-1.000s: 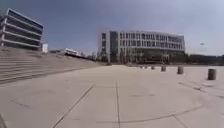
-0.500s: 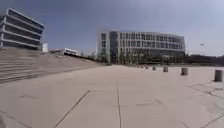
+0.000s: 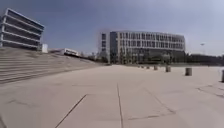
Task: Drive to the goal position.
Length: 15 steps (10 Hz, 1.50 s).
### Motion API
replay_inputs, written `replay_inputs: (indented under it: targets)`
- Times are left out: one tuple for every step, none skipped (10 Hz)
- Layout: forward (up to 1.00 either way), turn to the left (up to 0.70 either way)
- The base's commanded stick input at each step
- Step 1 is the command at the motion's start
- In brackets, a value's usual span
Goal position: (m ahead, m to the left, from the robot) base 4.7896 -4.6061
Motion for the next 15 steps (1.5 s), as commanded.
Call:
replay_inputs:
  targets:
    - [0.7,0.0]
    - [0.7,0.0]
    - [0.7,0.0]
    - [0.7,0.0]
    - [0.7,0.0]
    - [0.7,0.0]
    - [0.7,0.0]
    - [0.7,0.0]
    - [0.7,0.0]
    - [0.7,0.0]
    - [0.7,0.0]
    - [0.7,0.0]
    - [0.7,0.0]
    - [0.7,0.0]
    - [0.7,0.0]
